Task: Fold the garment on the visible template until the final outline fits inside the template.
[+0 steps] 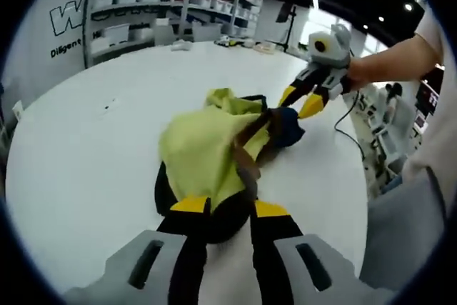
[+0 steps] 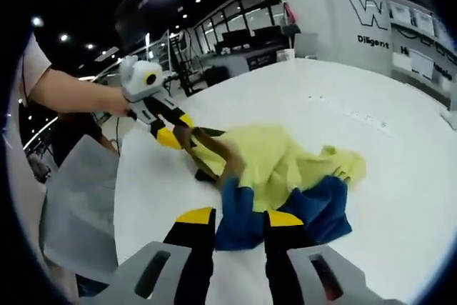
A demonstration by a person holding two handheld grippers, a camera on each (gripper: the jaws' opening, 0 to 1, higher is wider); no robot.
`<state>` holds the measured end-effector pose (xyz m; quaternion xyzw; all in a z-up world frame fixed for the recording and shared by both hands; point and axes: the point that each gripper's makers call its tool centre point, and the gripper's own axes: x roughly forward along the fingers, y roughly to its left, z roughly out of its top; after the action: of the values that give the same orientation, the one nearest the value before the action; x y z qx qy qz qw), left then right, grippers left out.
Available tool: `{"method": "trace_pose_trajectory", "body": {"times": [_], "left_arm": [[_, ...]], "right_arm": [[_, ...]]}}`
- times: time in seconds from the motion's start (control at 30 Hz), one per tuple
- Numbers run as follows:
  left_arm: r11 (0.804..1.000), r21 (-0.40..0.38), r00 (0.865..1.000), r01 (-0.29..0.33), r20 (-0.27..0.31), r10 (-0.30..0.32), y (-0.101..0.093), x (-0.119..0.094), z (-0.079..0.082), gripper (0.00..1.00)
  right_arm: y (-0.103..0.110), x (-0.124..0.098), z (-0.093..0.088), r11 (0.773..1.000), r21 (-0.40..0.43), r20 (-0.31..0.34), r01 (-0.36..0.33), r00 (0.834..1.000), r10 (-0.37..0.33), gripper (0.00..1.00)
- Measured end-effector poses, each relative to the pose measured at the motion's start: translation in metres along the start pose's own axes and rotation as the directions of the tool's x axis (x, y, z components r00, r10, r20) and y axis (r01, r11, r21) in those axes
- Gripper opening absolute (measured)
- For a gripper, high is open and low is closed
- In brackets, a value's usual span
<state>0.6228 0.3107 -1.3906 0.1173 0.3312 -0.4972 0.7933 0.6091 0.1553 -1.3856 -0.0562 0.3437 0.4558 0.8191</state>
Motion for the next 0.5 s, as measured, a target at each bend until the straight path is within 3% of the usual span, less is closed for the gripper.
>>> {"method": "trace_pose_trajectory", "body": {"times": [0.3,0.5], "left_arm": [[0.999,0.042,1.0,0.007,0.018,-0.008,-0.003,-0.001,0.005,0.29],[0.997,0.061,0.999,0.045,0.007,-0.045,-0.012,0.002,0.003,0.23]], "right_arm": [[0.001,0.015,-0.017,0.999,-0.031,-0.072,-0.016,0.997,0.014,0.11],[0.002,0.011,-0.022,0.999,-0.033,-0.076,-0.015,0.997,0.012,0.01]]}}
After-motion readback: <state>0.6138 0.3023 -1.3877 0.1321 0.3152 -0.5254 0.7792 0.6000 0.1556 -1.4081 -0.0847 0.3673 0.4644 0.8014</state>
